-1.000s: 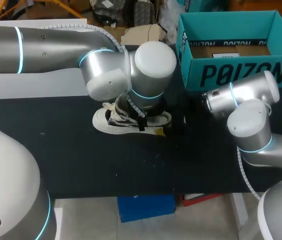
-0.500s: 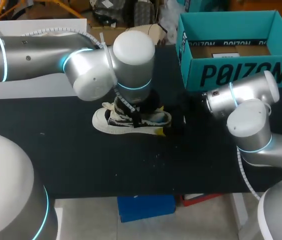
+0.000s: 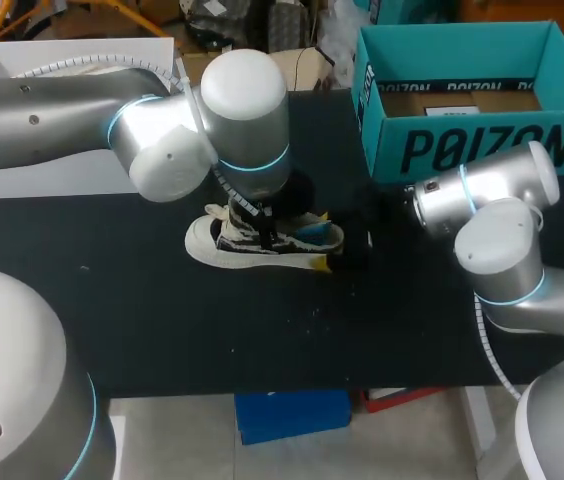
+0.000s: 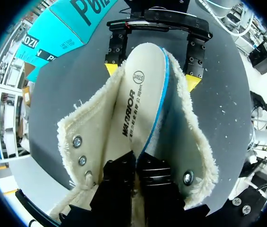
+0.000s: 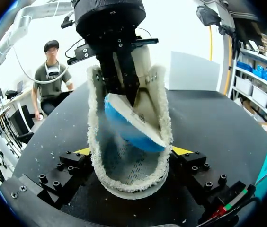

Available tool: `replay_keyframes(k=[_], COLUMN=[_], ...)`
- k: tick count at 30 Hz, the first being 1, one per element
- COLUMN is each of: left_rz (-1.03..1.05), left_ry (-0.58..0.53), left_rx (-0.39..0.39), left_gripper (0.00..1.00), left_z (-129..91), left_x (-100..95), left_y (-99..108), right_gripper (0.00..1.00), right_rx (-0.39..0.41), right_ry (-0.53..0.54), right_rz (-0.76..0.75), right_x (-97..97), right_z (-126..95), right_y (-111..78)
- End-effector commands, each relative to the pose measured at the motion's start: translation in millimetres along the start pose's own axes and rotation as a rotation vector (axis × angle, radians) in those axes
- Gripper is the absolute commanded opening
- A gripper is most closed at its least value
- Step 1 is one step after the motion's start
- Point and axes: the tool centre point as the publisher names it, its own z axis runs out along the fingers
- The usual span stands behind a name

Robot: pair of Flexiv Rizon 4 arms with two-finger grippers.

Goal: Take the shoe out of the shoebox, open the shoe tongue, remove and reinsert the insole, then place the shoe into the shoebox

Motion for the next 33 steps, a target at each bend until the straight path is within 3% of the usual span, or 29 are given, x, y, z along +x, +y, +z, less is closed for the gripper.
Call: replay_keyframes(k=[1, 16, 17, 20, 22, 33], left_rz=[0.011, 0.056, 0.061, 0.083, 0.094, 0.121], left_ry=[0.009, 0.040, 0.043, 0.040, 0.032, -0.024], left_rx=[0.018, 0.059, 0.068, 0.088, 0.101, 0.134], left_gripper=[0.00, 0.00, 0.12, 0.16, 0.24, 0.36], left_z=[-3.0, 6.2, 6.8, 7.5, 6.3, -0.1], left_x=[-1.5, -2.7, -2.6, -1.3, 0.2, 6.5], left_y=[0.0, -23.1, -24.2, -28.1, -30.0, -37.4], right_gripper=[0.00, 0.00, 0.00, 0.00, 0.00, 0.00], right_rx=[0.000, 0.000, 0.000, 0.000, 0.000, 0.000], right_ry=[0.001, 0.001, 0.001, 0.001, 0.001, 0.001], right_rz=[0.000, 0.000, 0.000, 0.000, 0.000, 0.000], right_x=[1.3, 1.3, 1.3, 1.3, 1.3, 1.3], right_z=[0.2, 0.2, 0.2, 0.2, 0.2, 0.2], right_y=[-3.7, -3.7, -3.7, -3.7, -3.7, -3.7])
